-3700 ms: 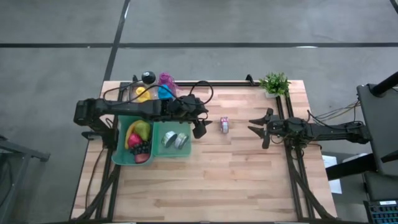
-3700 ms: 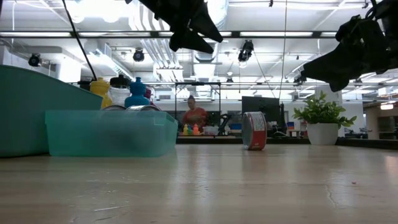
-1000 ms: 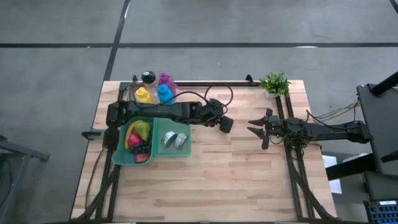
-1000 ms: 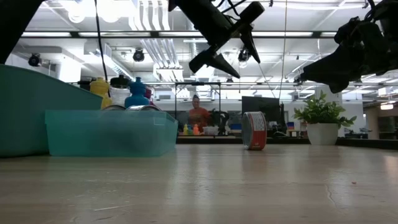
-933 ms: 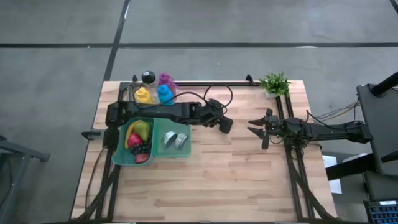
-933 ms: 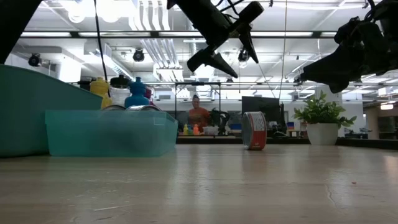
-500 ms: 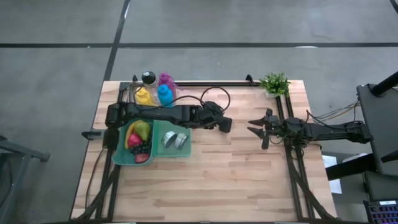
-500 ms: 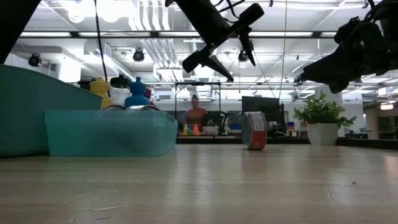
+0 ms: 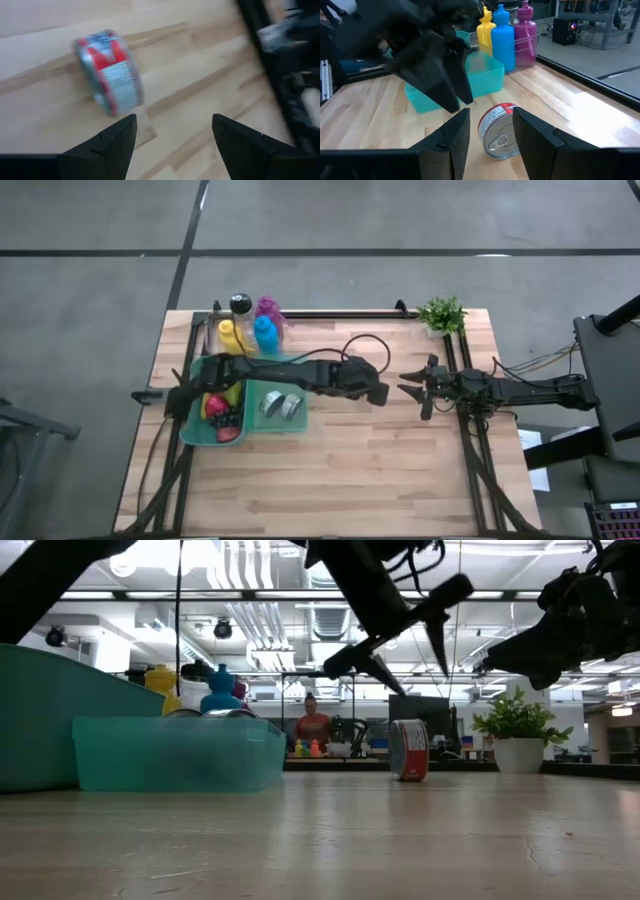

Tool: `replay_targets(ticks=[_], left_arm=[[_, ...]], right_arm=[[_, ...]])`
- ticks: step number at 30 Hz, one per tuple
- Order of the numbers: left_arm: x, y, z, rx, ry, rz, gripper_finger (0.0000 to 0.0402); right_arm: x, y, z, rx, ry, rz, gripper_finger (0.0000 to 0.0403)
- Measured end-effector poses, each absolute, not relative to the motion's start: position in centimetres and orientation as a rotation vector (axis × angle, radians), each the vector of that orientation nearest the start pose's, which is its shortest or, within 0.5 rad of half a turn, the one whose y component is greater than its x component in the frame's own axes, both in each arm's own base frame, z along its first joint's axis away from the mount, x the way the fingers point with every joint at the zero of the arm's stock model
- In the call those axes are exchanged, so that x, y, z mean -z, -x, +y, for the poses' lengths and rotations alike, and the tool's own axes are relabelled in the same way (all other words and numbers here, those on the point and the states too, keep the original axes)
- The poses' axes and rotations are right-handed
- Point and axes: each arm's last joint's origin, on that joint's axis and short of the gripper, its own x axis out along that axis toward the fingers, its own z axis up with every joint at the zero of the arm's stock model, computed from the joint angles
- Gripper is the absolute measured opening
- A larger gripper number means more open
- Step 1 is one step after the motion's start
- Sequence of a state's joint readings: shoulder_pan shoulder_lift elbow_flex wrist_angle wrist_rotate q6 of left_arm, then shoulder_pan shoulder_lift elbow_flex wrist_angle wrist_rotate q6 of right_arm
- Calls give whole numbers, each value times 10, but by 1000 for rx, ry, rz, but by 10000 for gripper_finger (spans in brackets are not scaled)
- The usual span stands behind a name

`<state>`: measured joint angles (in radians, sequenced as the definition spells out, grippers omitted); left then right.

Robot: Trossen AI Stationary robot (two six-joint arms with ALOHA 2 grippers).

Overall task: Pick & Place Food Item
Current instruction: Put the red tuna can into the light green bin

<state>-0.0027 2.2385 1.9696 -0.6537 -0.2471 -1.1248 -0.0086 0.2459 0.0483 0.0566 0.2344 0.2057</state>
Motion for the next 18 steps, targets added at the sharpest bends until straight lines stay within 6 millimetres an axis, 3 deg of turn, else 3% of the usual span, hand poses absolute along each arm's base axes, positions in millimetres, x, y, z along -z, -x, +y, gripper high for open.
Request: replay_targets(ticks=[5, 18], left_arm=[[-222, -499, 11, -826, 923, 759, 264], [-207, -507, 32, -911, 918, 726, 264]], right_arm=[[-165, -111, -8, 257, -188, 115, 147], [-165, -111, -8, 257, -188, 119, 147]])
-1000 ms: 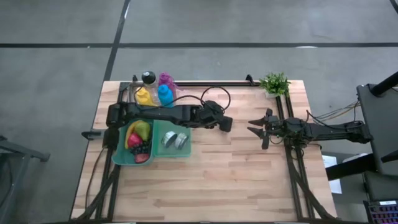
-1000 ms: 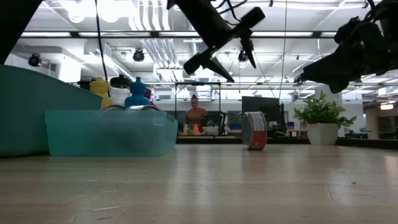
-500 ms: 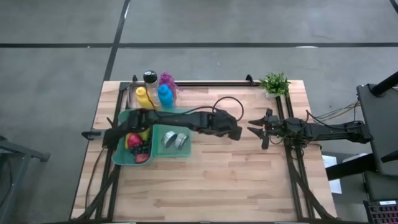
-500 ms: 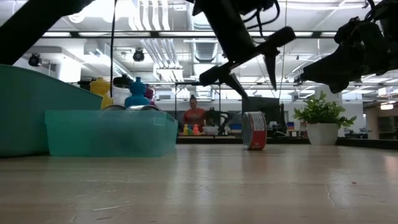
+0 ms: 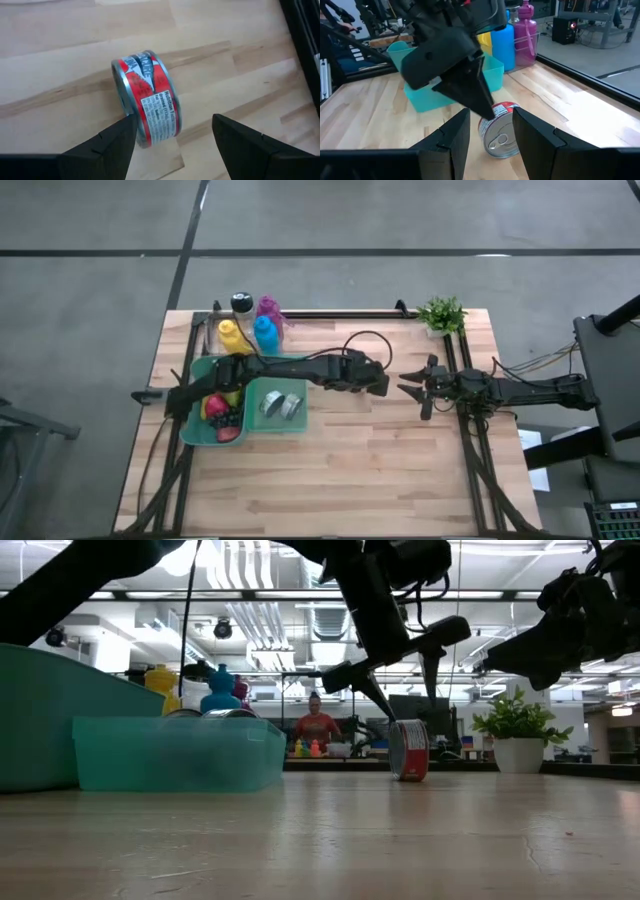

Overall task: Pick & Place Food Item
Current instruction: Put the red tuna can into the light green bin

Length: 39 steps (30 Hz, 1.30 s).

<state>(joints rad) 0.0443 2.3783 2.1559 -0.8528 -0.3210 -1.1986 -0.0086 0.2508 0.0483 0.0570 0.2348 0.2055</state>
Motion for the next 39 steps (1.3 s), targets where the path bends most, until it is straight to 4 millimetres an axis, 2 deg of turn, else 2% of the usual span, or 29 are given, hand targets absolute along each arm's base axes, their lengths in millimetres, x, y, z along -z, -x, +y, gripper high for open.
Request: replay_targets(ticks=[10, 26, 36, 39], left_arm=[[-205, -506, 38, -955, 868, 705, 264], [-159, -501, 43, -948, 926, 739, 264], [-156, -501, 45, -926, 930, 743, 263], [-157, -503, 45, -884, 901, 741, 250]], right_arm=[[-165, -111, -8, 257, -188, 120, 147], [-165, -111, -8, 257, -188, 120, 147], [-165, -111, -8, 258, -188, 120, 147], [-165, -111, -8, 257, -188, 120, 147]])
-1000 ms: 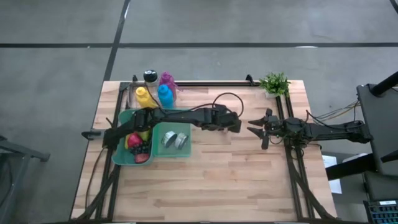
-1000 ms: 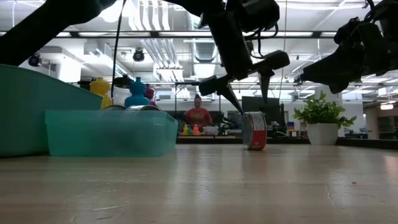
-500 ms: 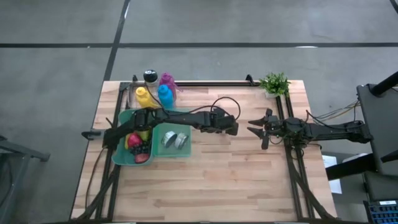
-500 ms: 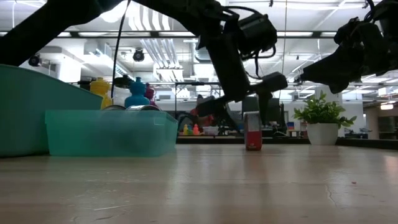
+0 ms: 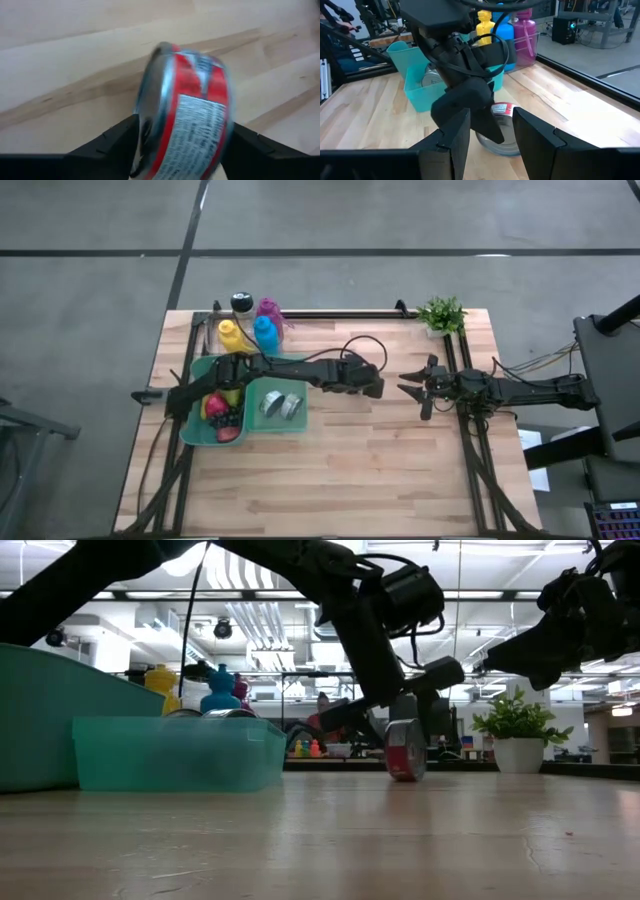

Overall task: Pick & Place Food Item
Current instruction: Put the red tuna can into the light green bin

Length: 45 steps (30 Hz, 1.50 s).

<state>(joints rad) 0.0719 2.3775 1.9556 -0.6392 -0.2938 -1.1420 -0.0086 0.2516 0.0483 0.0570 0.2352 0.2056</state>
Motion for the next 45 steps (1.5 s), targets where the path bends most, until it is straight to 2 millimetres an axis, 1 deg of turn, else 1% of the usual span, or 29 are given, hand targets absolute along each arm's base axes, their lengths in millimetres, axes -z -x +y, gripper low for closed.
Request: replay_targets(ticks=[3, 8, 21, 25, 29, 34, 41, 45], left_arm=[[-158, -505, 45, -863, 877, 740, 216], [-158, -505, 45, -862, 875, 740, 142], [-158, -505, 45, -859, 877, 738, 138], [-162, -505, 45, -854, 871, 740, 138], [-174, -504, 44, -857, 863, 751, 138], [-193, -495, 41, -909, 816, 764, 138], [-234, -471, 30, -984, 739, 751, 138], [-249, -454, 19, -1061, 701, 755, 138]], right_arm=[[-165, -111, -8, 258, -188, 120, 147], [-164, -111, -8, 257, -188, 121, 147], [-165, -111, -8, 257, -188, 120, 147], [-164, -111, -8, 257, -188, 121, 147], [-165, -111, -8, 258, -188, 120, 147], [-165, -111, -8, 257, -188, 120, 147], [-165, -111, -8, 258, -188, 120, 147], [-165, -111, -8, 257, -188, 120, 147]])
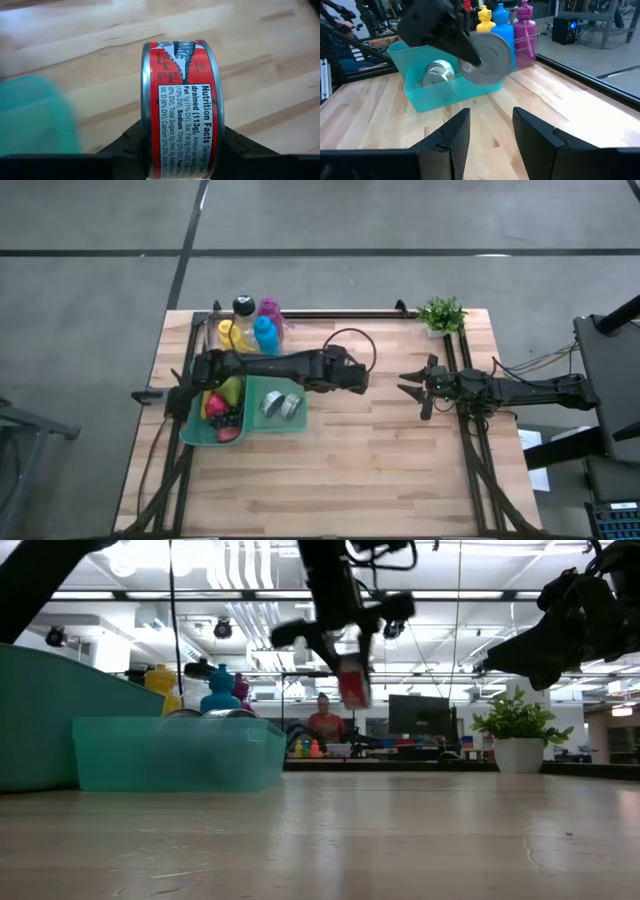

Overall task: Pick & Place Food Item
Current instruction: Put the red tuna can into the light green bin

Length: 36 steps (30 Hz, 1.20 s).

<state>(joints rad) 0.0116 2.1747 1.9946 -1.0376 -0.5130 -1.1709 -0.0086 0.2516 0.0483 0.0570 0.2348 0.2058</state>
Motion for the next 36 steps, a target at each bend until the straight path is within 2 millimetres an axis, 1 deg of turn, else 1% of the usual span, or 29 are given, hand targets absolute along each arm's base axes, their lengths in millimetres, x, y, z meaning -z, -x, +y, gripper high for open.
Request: replay_targets(ticks=[3, 7, 10, 14, 17, 22, 27, 31, 36], left_arm=[[-258, -439, 13, -1114, 706, 780, 138], [-265, -424, 9, -1161, 658, 804, 138], [-271, -412, 9, -1186, 638, 775, 138], [-275, -393, 10, -1216, 677, 731, 138], [-271, -381, 10, -1209, 691, 685, 138], [-261, -359, 14, -1206, 686, 662, 138], [-252, -342, 24, -1229, 692, 659, 138], [-242, -333, 32, -1252, 704, 665, 138], [-226, -328, 36, -1251, 731, 709, 138]], right_arm=[[-165, -111, -8, 257, -188, 120, 147], [-165, -111, -8, 258, -188, 120, 147], [-165, -111, -8, 258, -188, 120, 147], [-165, -111, -8, 257, -188, 120, 147], [-165, -111, -8, 257, -188, 119, 147], [-165, -111, -8, 258, -188, 119, 147], [-165, -111, -8, 258, -188, 120, 147], [-165, -111, -8, 257, -188, 120, 147], [-165, -111, -8, 258, -188, 120, 147]])
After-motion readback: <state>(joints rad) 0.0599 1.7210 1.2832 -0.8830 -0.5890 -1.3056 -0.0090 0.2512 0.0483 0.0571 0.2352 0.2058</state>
